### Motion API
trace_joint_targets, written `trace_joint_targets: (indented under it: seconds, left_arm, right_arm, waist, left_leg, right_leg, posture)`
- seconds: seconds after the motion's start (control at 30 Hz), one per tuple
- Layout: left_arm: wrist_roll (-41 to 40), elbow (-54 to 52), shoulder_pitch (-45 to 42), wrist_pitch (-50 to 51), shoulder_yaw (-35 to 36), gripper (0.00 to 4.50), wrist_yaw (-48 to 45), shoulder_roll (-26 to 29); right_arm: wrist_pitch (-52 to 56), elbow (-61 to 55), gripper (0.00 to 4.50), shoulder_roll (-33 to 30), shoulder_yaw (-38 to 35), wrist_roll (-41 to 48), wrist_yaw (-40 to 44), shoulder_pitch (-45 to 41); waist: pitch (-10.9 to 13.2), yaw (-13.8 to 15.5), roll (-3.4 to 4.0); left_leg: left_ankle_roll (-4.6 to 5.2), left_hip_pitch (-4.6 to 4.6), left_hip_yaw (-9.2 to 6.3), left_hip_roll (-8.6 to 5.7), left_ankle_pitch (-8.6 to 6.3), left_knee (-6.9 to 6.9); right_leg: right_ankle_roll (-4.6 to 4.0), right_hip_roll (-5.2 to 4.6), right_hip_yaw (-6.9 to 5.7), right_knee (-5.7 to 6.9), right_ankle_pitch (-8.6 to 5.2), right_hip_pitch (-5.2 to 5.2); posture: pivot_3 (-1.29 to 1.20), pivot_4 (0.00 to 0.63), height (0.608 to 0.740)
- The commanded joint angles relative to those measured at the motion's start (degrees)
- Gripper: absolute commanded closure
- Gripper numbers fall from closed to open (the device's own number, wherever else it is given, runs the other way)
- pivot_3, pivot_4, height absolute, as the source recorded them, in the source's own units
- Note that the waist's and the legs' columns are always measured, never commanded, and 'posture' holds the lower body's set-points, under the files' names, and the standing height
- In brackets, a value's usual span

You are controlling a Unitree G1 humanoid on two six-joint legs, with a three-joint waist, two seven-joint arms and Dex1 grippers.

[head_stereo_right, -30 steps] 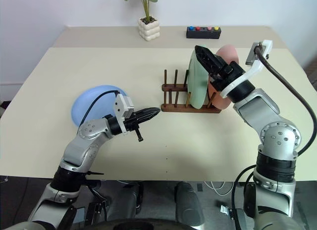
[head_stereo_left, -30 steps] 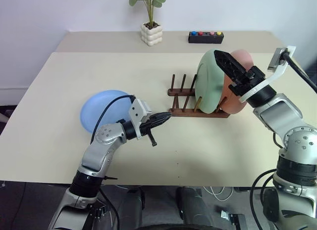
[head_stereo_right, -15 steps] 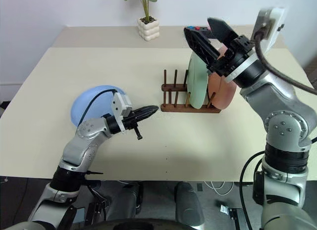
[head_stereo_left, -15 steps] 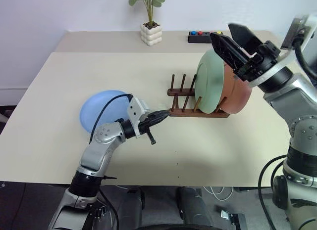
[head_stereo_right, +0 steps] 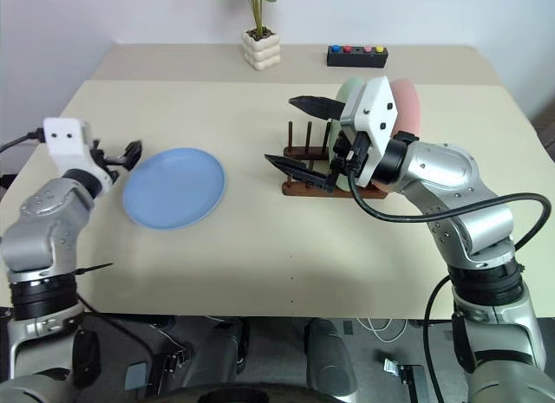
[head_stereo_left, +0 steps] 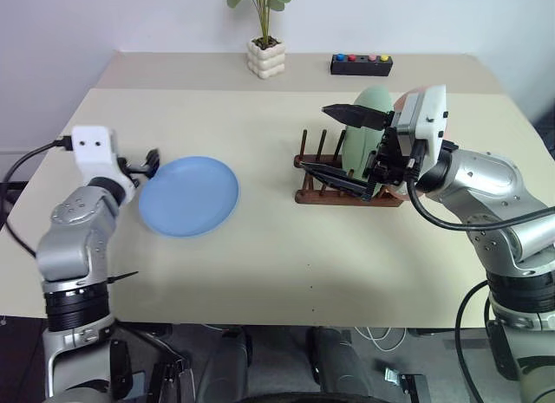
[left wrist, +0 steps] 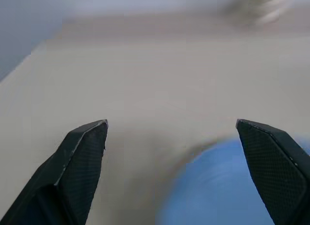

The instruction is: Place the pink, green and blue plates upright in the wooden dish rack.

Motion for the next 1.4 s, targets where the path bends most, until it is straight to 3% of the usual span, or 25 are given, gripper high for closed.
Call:
trace_joint_targets:
  seconds: [0.03,0.37,0.5,0.7,0.8,0.93,1.07,1.4]
  left_arm:
    - [-2.12,-3.99,-0.32,9.98,0.40,0.04,1.35,-0.02]
    - [-1.80,-3.29,0.52,18.56,-0.46,0.04,2.41,-2.04]
    - [-0.77,-2.88,0.98,15.92,-0.35,1.29,2.94,-1.74]
    - [-0.53,-2.57,0.68,15.24,0.54,4.43,3.77,-2.19]
    - [-0.60,-2.57,0.76,15.04,0.53,4.48,3.82,-2.19]
    - [-1.88,-5.86,-5.21,1.40,4.39,4.48,5.68,-5.93]
    - [-0.25,-11.64,-14.42,-14.23,-2.57,4.48,2.37,-6.10]
    - [0.24,-16.06,-21.75,-14.98,-12.46,4.48,3.47,-10.92]
  right_arm:
    - [-1.99,-0.13,0.00,0.28,-1.50,-0.60,2.82,-1.95]
    - [-1.52,-1.53,0.00,0.94,-1.67,-0.61,5.99,-1.31]
    - [-1.44,-1.68,0.00,1.28,-1.13,-1.14,6.06,-0.79]
    - [-1.22,-1.60,0.00,1.83,-0.99,-1.65,6.02,-0.69]
    - [-1.12,-1.63,0.00,1.99,-1.08,-1.81,6.12,-0.69]
    - [-3.16,1.31,0.00,2.30,1.03,-8.56,3.94,-2.36]
    - [-15.16,5.30,0.00,2.91,6.99,-23.22,2.71,-4.73]
    - [-40.19,18.38,0.00,6.45,16.56,-52.06,-7.94,-12.06]
  waist:
    - [0.02,0.20,-0.08]
    - [0.01,-0.08,-0.14]
    - [0.01,-0.08,-0.14]
    - [0.00,-0.05,-0.14]
    - [-0.01,-0.06,-0.15]
    - [0.00,0.35,-0.29]
    - [0.04,0.36,-0.41]
    - [0.01,-0.21,-0.35]
  left_leg:
    - [0.00,0.00,-0.01,0.00,0.00,0.00]
    - [-0.02,0.01,-0.05,0.01,0.00,-0.05]
    - [-0.02,0.01,-0.05,0.01,0.00,-0.05]
    - [-0.02,0.02,-0.05,0.01,0.00,-0.05]
    - [-0.03,0.06,-0.05,0.01,0.01,-0.02]
    - [-0.10,0.02,-0.08,0.00,0.05,0.01]
    - [-0.15,-0.05,-0.06,-0.01,0.08,0.00]
    - [-0.20,0.00,-0.02,-0.01,0.10,-0.12]
  right_leg:
    - [0.00,-0.01,-0.03,-0.01,0.00,0.01]
    - [-0.02,-0.02,-0.07,0.01,0.01,-0.01]
    - [-0.02,-0.02,-0.07,0.01,0.01,-0.01]
    - [-0.02,-0.02,-0.07,0.01,0.01,-0.01]
    - [-0.03,-0.02,-0.07,0.02,0.01,0.04]
    - [-0.06,-0.02,-0.11,0.01,0.03,0.04]
    - [-0.07,-0.05,-0.12,-0.04,0.05,-0.02]
    - [0.00,-0.04,-0.09,0.02,0.09,-0.09]
  posture:
    - [0.00,0.150,0.730]
    - [0.00,0.150,0.730]
    - [0.00,0.150,0.730]
    - [0.00,0.150,0.730]
    - [0.00,0.150,0.730]
    - [0.00,0.150,0.730]
    - [0.00,0.150,0.730]
    - [0.00,0.150,0.730]
